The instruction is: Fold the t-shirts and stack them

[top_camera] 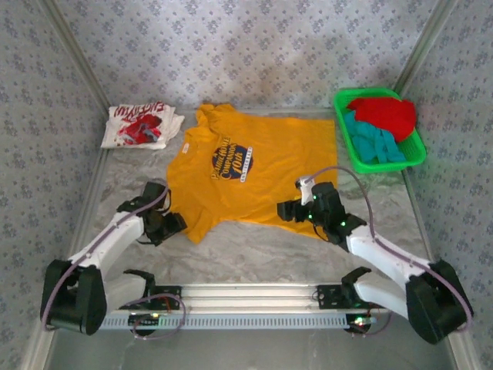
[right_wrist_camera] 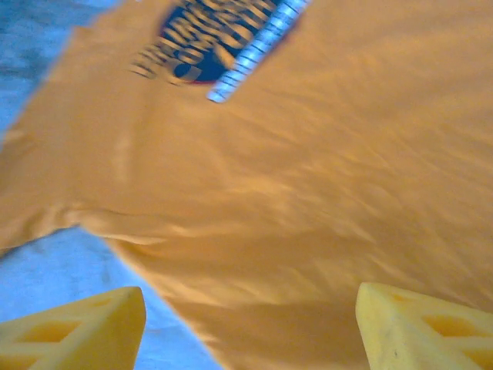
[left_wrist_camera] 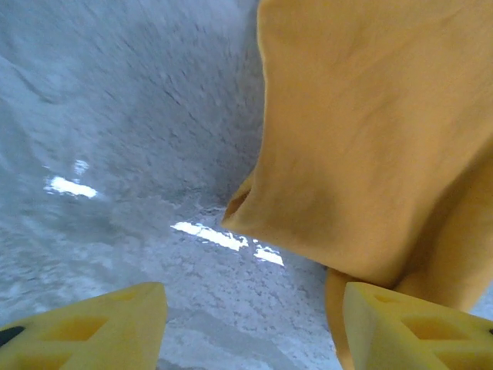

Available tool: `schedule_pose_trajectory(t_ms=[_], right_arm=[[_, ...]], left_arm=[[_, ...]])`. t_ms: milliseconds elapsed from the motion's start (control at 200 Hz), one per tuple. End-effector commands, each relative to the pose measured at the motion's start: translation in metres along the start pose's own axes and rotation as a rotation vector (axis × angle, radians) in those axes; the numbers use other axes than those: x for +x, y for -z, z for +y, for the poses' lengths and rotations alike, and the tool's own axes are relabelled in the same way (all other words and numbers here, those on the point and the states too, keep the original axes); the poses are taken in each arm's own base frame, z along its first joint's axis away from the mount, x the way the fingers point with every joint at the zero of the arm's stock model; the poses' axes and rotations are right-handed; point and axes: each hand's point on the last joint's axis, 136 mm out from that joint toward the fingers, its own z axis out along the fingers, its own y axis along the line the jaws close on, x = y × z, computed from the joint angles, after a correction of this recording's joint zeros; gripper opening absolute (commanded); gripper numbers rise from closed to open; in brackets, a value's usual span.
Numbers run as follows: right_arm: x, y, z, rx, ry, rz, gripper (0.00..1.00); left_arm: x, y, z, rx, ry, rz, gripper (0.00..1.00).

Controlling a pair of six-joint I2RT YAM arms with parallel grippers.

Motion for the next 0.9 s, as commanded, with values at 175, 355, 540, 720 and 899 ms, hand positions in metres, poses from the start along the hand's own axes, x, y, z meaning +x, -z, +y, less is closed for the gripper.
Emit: schedule_pose_trajectory(t_ms=[175, 355, 540, 720, 899], right_arm=[[-0.013, 0.008, 0.01, -0.009, 0.108, -0.069, 0.75], [-0.014, 0.009, 0.008, 0.009, 0.102, -0.066, 0.76], [-0.012, 0.007, 0.006, 0.024, 0.101, -0.067, 0.76], [-0.012, 0.005, 0.001, 0.049, 0.095, -0.064, 0.77], [-0.013, 0.003, -0.004, 0.078, 0.093, -0.067, 0.77]], left_arm=[[-0.023, -0.028, -0.042, 0.095, -0.125, -0.016, 0.48], [-0.03, -0.02, -0.054, 0.09, -0.154, -0.019, 0.1], [-0.045, 0.006, -0.066, 0.091, -0.18, -0.083, 0.0], [-0.061, 0.025, -0.081, 0.1, -0.206, -0.125, 0.0], [-0.083, 0.027, -0.12, 0.138, -0.267, -0.079, 0.0]])
